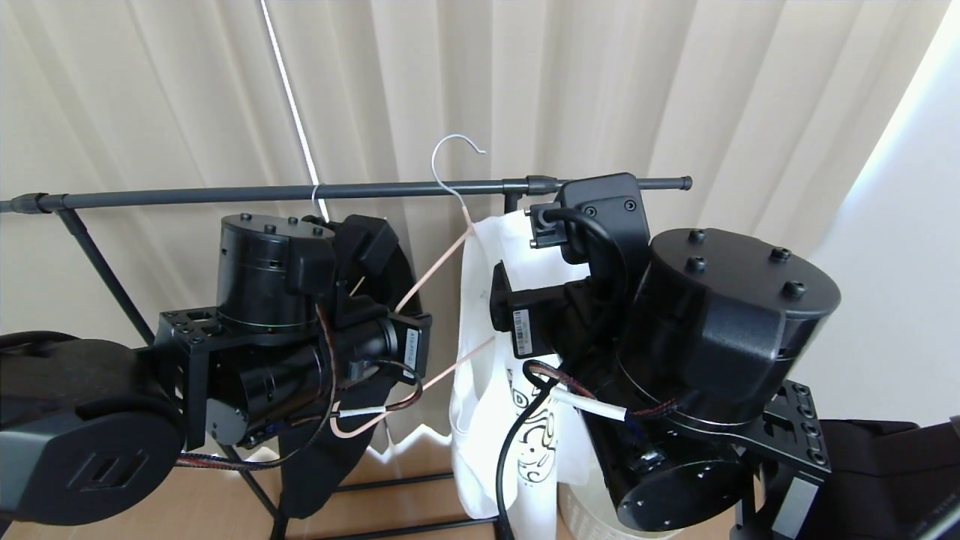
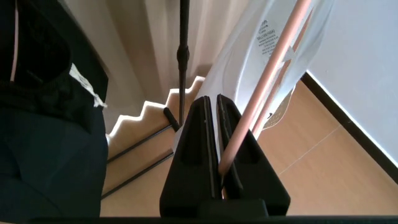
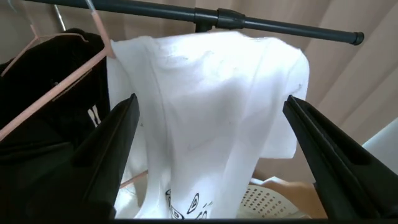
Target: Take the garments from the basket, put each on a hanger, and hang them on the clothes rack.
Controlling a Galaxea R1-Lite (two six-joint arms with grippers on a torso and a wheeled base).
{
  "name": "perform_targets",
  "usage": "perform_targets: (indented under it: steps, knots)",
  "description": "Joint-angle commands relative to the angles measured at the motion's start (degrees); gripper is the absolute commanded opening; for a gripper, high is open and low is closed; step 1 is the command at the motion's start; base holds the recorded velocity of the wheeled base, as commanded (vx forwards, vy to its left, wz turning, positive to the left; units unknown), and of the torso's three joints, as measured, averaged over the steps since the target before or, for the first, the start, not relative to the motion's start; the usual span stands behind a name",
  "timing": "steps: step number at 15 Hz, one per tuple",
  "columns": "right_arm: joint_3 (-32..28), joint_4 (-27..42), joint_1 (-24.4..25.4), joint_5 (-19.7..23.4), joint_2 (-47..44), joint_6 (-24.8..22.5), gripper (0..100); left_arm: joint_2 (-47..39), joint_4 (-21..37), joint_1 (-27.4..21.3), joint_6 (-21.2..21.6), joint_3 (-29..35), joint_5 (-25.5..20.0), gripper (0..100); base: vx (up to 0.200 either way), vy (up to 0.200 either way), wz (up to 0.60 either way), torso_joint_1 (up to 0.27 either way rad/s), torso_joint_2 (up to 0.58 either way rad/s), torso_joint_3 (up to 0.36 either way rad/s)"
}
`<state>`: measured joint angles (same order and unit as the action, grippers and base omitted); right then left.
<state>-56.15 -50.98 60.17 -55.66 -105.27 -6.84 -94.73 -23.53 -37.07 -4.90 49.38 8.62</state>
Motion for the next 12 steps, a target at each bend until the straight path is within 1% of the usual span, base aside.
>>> perform_targets:
  steps: [1, 2, 3, 4, 5, 6, 7, 8, 10, 11, 12]
  knots:
    - [1.66, 0.00, -0.14, 1.52, 0.68, -0.46, 100, 0.51, -0.03, 0.60, 0.33, -0.60, -0.09, 0, 0.000, 0.000, 0.00, 0.000, 0.00, 0.000]
    - [3.33, 0.09, -0.23, 4.42, 2.79, -1.42, 100, 0.60, -0.03, 1.30, 1.03, -1.48, -0.36, 0, 0.000, 0.000, 0.00, 0.000, 0.00, 0.000]
    - [5.52, 0.62, -0.50, 9.17, 5.42, -1.95, 100, 0.78, -0.11, 3.15, 3.05, -1.75, -0.80, 0, 0.000, 0.000, 0.00, 0.000, 0.00, 0.000]
    - [6.76, 0.80, -1.29, 11.19, 6.92, -2.30, 100, 1.04, -0.11, 4.02, 4.11, -1.84, -1.32, 0, 0.000, 0.000, 0.00, 0.000, 0.00, 0.000]
    - [9.57, 1.94, -4.36, 15.67, 10.87, -4.32, 100, 2.01, -0.11, 5.87, 5.34, -2.71, -4.93, 0, 0.000, 0.000, 0.00, 0.000, 0.00, 0.000]
    - [11.24, 3.87, -6.74, 19.54, 13.95, -5.20, 100, 3.59, -0.11, 6.66, 5.87, -4.30, -8.00, 0, 0.000, 0.000, 0.00, 0.000, 0.00, 0.000]
    - [12.20, 6.77, -8.58, 23.58, 16.41, -5.20, 100, 4.47, -0.11, 7.36, 7.01, -5.53, -10.02, 0, 0.000, 0.000, 0.00, 0.000, 0.00, 0.000]
    - [13.08, 12.13, -11.13, 30.26, 19.92, -5.20, 100, 5.70, -0.38, 8.68, 9.73, -7.46, -12.40, 0, 0.000, 0.000, 0.00, 0.000, 0.00, 0.000]
    - [13.17, 22.77, -16.84, 43.53, 26.60, -5.20, 100, 7.37, -3.45, 10.53, 16.33, -12.21, -15.74, 0, 0.000, 0.000, 0.00, 0.000, 0.00, 0.000]
    - [13.08, 24.53, -17.90, 45.99, 27.57, -5.20, 100, 7.55, -4.07, 10.70, 17.21, -13.00, -16.18, 0, 0.000, 0.000, 0.00, 0.000, 0.00, 0.000]
    - [13.00, 31.03, -23.00, 56.98, 31.09, -5.29, 100, 7.72, -5.92, 10.79, 19.14, -15.72, -17.50, 0, 0.000, 0.000, 0.00, 0.000, 0.00, 0.000]
